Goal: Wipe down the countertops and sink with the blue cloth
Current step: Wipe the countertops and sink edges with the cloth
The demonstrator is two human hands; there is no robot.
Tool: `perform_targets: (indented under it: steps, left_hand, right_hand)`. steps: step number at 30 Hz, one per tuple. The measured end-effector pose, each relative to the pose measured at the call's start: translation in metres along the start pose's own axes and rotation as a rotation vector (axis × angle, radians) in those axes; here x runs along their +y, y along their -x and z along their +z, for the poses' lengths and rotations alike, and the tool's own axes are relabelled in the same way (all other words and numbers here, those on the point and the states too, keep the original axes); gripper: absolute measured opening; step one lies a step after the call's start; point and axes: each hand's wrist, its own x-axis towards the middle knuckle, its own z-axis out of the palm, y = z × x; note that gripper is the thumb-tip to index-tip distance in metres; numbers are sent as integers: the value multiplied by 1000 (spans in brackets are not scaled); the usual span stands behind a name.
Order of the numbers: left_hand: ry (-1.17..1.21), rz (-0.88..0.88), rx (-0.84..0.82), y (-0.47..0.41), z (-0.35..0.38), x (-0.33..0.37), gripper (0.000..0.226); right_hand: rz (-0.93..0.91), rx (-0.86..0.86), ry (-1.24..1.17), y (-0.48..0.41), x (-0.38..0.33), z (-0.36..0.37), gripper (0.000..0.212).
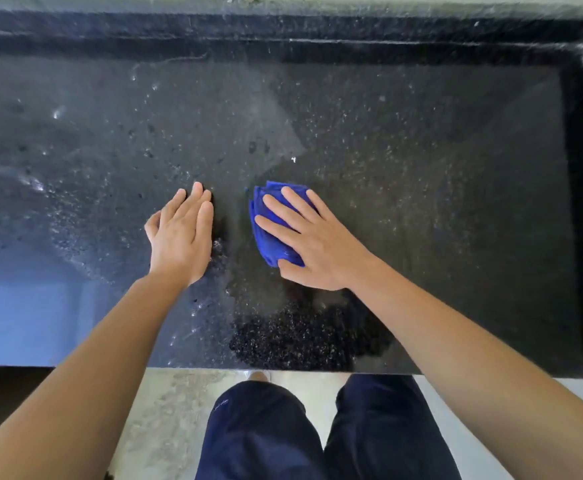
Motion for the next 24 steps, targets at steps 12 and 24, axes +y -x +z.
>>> perform_targets:
  steps: [12, 24]
  left_hand:
    - [-1, -42, -108, -7, -7, 1, 60]
    - [-107, -15, -150, -6, -14, 8, 48]
  right_hand:
    - [738, 87, -117, -96, 64, -36, 71]
    - [260, -76, -64, 49, 50, -9, 68]
